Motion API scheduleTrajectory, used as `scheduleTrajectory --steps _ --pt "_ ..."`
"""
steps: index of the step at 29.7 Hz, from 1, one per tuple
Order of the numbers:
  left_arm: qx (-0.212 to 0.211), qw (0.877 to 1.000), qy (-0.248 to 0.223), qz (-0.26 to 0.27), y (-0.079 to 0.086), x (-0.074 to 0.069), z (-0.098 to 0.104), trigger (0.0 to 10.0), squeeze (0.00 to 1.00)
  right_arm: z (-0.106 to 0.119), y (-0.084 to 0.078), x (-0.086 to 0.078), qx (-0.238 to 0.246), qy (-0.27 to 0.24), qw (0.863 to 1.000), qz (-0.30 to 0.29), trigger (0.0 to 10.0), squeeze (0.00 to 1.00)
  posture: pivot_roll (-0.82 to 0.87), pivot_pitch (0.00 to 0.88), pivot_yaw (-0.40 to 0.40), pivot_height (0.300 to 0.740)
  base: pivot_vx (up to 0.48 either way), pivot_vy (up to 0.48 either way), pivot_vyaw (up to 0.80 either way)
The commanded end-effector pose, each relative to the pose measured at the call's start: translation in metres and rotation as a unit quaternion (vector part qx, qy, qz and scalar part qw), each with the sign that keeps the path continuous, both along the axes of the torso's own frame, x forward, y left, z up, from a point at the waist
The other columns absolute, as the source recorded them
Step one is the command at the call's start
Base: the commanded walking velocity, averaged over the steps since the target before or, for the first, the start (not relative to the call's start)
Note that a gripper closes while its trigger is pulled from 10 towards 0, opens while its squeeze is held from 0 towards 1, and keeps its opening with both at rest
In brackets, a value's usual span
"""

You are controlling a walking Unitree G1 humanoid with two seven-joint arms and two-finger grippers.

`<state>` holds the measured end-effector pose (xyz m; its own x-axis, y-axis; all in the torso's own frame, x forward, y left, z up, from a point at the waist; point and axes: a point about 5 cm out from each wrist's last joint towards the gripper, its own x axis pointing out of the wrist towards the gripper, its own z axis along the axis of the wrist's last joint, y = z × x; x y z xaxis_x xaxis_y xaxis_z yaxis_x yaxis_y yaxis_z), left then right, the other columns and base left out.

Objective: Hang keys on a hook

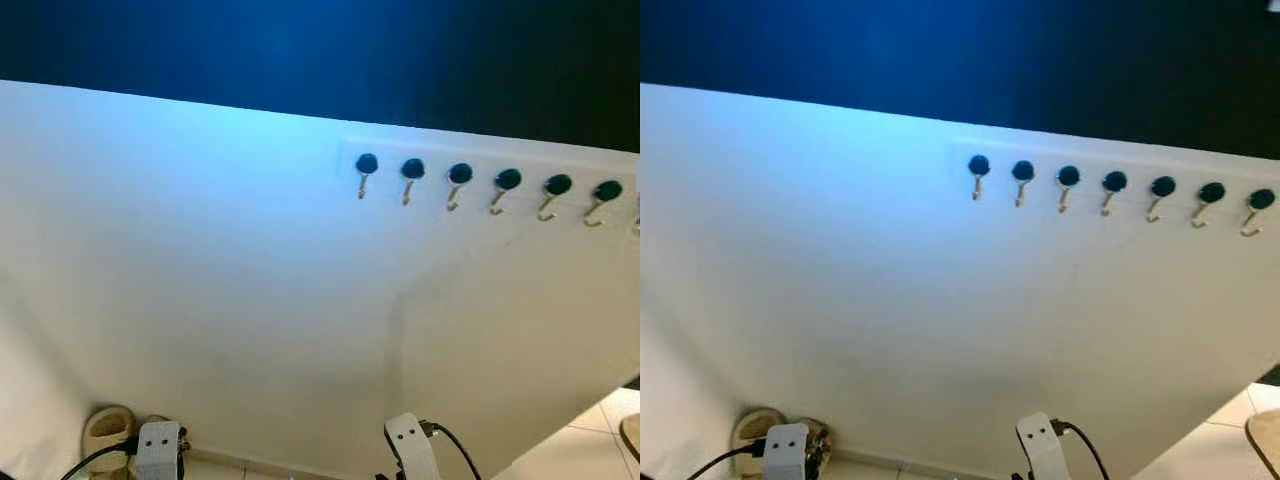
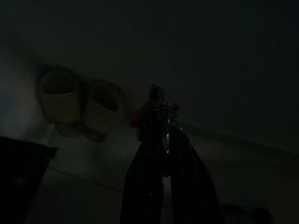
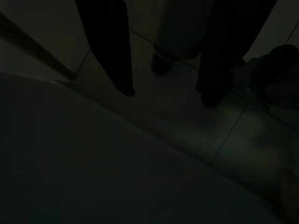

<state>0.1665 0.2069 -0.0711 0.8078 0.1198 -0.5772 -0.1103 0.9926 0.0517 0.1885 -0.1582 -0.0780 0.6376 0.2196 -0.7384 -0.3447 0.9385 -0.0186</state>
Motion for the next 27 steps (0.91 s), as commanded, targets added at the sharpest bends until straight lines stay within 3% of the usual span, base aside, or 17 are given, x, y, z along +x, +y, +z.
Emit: scheduleTrajectory --steps 1,17,27 --pt "0.000 1.000 -0.005 -0.006 -0.0048 0.0010 0.0003 10.0 0.00 -0.0016 -0.0031 -0.0031 0.000 0.006 1.000 -0.011 10.0 0.00 0.08 0.042 -0.051 0.740 0.000 -0.431 0.00" --pt "-0.004 0.999 0.000 0.039 0.0040 -0.0027 -0.0009 10.0 0.00 -0.0019 -0.0020 -0.0036 0.003 0.007 1.000 -0.010 10.0 0.00 0.09 0.047 -0.054 0.740 0.000 -0.027 0.00" --pt "-0.026 0.999 0.004 0.018 -0.0008 -0.0027 -0.0021 10.0 0.00 -0.0028 -0.0027 -0.0047 0.007 0.012 1.000 -0.025 10.0 0.00 0.08 0.047 -0.048 0.740 0.000 0.000 0.00"
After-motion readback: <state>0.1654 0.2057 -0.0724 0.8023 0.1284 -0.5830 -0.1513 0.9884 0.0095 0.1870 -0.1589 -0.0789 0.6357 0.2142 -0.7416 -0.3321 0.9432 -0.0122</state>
